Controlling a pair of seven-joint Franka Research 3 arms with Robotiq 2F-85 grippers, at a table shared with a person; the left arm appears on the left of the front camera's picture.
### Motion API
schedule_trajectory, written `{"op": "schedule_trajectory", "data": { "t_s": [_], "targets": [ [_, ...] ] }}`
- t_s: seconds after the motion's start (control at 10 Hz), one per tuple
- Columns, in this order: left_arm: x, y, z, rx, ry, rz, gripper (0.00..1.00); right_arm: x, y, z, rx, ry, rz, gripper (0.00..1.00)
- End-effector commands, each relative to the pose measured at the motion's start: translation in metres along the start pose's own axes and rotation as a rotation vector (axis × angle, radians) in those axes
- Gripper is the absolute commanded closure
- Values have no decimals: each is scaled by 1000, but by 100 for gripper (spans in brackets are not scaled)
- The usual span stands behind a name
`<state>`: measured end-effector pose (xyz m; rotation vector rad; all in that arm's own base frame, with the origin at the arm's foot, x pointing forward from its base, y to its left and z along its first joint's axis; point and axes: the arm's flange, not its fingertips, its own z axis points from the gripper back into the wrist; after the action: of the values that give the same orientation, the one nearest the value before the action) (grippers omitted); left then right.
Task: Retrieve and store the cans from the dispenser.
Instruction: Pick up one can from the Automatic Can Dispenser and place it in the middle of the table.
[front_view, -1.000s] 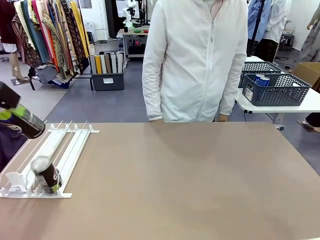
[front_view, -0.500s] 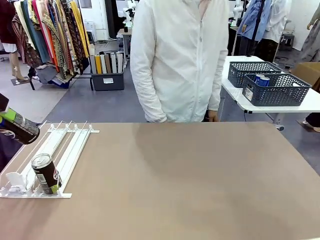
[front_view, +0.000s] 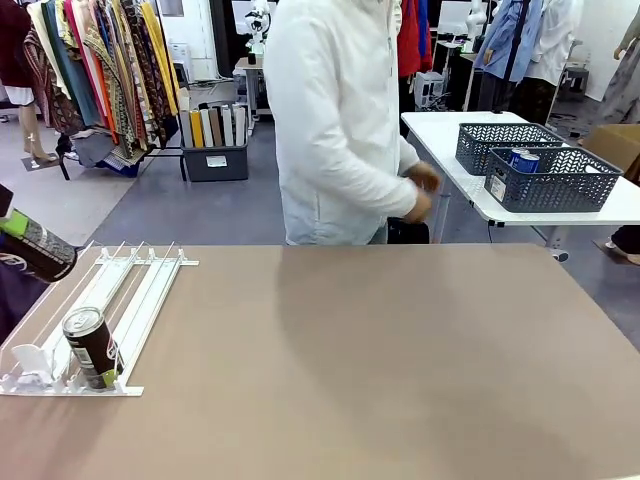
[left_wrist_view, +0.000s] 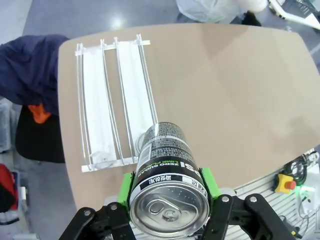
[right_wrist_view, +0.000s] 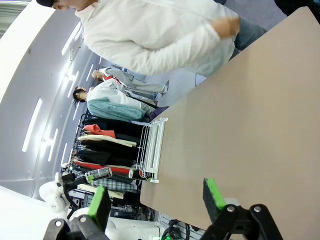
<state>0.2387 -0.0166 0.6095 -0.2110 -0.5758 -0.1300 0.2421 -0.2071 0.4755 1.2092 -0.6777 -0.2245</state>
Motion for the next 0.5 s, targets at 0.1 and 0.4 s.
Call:
{"op": "schedule_trajectory", "data": {
  "t_s": [0.1,0.4],
  "targets": [
    [32,-29,-25,-61,42,-75,100,2,1,-2,25,-23,23,0],
    [94,-147,-122,-38,208,-227,100,2,1,-2,25,-23,23,0]
  ]
}}
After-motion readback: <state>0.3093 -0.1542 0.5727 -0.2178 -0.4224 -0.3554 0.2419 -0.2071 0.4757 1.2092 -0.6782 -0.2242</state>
